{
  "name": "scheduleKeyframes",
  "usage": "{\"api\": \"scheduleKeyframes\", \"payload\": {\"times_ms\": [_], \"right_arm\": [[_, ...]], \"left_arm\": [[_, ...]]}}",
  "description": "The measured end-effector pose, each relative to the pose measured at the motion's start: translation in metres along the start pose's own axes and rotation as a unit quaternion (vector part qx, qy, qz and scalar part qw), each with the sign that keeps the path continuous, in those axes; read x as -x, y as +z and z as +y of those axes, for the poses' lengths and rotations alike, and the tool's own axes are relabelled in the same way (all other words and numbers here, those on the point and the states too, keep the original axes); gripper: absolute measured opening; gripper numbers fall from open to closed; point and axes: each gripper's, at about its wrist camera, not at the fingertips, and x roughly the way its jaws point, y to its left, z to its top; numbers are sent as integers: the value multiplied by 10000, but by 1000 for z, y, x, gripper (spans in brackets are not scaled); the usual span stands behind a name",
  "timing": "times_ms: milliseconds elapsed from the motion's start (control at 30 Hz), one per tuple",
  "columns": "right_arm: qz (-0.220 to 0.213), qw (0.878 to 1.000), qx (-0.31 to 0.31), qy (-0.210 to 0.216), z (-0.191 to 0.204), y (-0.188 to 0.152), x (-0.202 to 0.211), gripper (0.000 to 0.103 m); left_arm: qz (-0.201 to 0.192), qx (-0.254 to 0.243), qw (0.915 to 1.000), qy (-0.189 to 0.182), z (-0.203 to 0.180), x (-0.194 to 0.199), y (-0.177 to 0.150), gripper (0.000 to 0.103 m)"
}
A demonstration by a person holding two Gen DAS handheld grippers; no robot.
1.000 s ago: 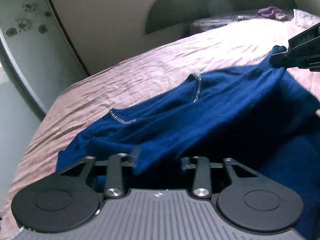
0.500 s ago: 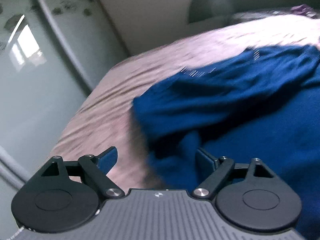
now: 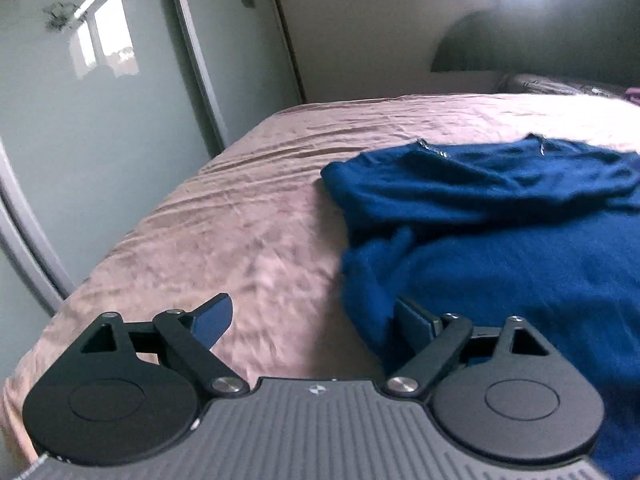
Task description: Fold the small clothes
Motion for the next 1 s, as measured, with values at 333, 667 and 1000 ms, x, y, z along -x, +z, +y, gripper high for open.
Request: {"api": "scheduleKeyframes", "payload": {"times_ms": [333, 667, 1000], "right_arm": [[-17, 9978, 202, 625, 35, -26, 21, 71], [44, 9952, -459, 864, 8, -18, 23, 72], [168, 9950, 987, -45, 0, -9, 42, 83]], "left_arm": [[-1053, -1875, 9486, 2321, -70, 28, -58, 102], [-1186, -2182, 9550, 1625, -58, 23, -50, 75], [351, 145, 9993, -38, 63, 6, -29, 81]]}}
